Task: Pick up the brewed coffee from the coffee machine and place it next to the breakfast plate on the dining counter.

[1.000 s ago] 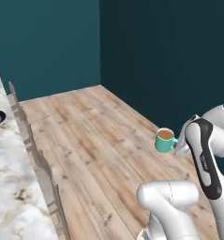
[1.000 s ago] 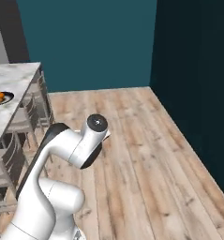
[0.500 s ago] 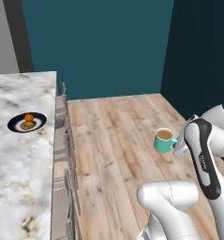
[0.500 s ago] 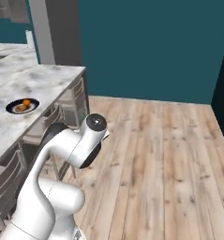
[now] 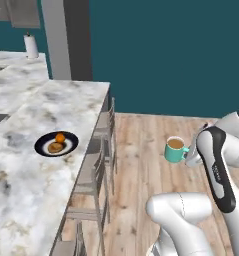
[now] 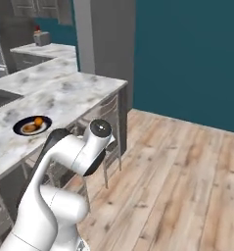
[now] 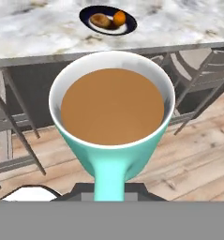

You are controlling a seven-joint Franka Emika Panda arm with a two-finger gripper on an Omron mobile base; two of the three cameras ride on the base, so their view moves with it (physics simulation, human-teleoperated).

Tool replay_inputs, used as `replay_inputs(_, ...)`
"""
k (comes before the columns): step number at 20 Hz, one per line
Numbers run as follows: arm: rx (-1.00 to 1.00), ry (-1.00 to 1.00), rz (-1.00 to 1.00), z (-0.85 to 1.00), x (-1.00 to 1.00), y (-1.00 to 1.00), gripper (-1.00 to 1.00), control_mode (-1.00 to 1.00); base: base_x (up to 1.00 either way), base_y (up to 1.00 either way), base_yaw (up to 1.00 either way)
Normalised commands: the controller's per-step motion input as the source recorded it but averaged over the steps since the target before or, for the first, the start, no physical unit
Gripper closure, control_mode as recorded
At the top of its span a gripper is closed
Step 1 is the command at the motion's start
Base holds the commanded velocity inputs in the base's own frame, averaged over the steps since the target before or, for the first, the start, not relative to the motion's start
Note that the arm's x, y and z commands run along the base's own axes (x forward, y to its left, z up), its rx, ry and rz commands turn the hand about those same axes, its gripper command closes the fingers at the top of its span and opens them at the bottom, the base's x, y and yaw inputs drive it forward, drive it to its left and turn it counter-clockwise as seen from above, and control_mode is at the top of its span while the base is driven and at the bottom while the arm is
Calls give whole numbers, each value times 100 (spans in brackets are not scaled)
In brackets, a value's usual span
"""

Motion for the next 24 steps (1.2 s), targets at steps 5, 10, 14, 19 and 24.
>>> replay_inputs(5, 0, 0, 0, 0, 0, 0, 100, 100, 94, -28, 56)
replay_inputs(10, 0, 0, 0, 0, 0, 0, 100, 100, 92, -29, 56)
replay_inputs(14, 0, 0, 0, 0, 0, 0, 100, 100, 85, -11, 62)
replay_inputs(19, 0, 0, 0, 0, 0, 0, 100, 100, 86, -1, 68)
replay_inputs(24, 0, 0, 0, 0, 0, 0, 100, 100, 90, 0, 68)
